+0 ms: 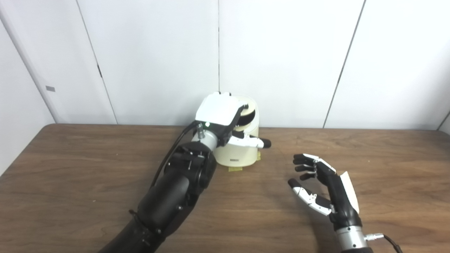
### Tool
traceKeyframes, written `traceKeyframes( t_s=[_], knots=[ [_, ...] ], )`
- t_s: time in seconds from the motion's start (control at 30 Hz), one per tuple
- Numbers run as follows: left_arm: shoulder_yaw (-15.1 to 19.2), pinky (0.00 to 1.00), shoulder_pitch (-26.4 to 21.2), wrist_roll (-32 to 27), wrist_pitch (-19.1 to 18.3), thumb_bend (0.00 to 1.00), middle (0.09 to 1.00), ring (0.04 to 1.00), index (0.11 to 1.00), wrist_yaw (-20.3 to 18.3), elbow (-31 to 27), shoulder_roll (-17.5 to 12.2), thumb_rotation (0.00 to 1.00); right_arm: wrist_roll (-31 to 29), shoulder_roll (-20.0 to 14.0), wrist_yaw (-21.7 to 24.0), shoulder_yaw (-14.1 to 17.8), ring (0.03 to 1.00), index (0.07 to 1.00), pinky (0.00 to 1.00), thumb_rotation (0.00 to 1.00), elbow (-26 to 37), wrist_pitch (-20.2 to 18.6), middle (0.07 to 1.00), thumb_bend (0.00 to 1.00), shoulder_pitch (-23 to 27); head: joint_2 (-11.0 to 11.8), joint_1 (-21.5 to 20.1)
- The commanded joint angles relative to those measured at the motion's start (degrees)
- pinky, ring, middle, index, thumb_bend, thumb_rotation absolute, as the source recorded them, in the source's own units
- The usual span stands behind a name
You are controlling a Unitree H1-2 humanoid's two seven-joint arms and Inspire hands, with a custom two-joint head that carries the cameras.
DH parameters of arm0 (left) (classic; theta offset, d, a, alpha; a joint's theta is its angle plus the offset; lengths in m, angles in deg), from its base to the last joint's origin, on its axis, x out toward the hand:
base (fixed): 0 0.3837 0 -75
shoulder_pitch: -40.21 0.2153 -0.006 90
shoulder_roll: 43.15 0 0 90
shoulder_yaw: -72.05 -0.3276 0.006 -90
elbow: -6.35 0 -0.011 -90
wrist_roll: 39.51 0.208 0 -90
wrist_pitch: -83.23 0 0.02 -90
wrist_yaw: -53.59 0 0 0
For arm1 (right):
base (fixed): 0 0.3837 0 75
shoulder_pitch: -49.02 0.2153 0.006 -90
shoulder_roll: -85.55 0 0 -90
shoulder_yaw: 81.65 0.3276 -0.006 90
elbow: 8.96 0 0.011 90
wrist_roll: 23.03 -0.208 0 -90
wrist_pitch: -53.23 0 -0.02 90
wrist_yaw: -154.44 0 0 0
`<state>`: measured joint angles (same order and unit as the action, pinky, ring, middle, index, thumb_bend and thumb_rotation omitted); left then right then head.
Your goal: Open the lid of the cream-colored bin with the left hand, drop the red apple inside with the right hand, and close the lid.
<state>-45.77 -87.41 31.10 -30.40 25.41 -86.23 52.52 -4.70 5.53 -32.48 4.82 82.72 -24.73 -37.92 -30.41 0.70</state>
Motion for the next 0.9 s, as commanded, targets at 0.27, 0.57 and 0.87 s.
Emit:
traceKeyframes(
  t_s=[0.27, 0.57, 0.87],
  knots=[
    [2.41, 1.00, 1.22, -0.40, -0.51, 0.98, 0.860, 0.958, 0.845, -1.15, -2.81, 0.89, 0.91, -2.06, 0.36, 1.39, 0.01, 0.672, 0.700, 0.57, 0.31, 2.00, 0.03, 0.708, 0.26, -1.31, -1.23, -0.62],
    [3.29, 1.00, 3.13, -1.06, -0.36, 0.98, 0.853, 0.954, 0.848, -2.09, -2.97, 0.80, 0.94, -2.25, 0.45, 2.64, -0.02, 0.686, 0.706, 0.58, 0.32, 4.65, -2.75, 0.718, 0.26, -2.25, -2.32, -1.01],
    [3.57, 1.00, 3.32, -2.37, 0.33, 0.98, 0.850, 0.953, 0.848, -0.60, -1.19, 0.59, 0.90, -1.95, 0.73, 3.34, 0.03, 0.679, 0.706, 0.57, 0.34, 5.78, -4.56, 0.715, 0.26, -2.50, -2.56, -1.17]
  ],
)
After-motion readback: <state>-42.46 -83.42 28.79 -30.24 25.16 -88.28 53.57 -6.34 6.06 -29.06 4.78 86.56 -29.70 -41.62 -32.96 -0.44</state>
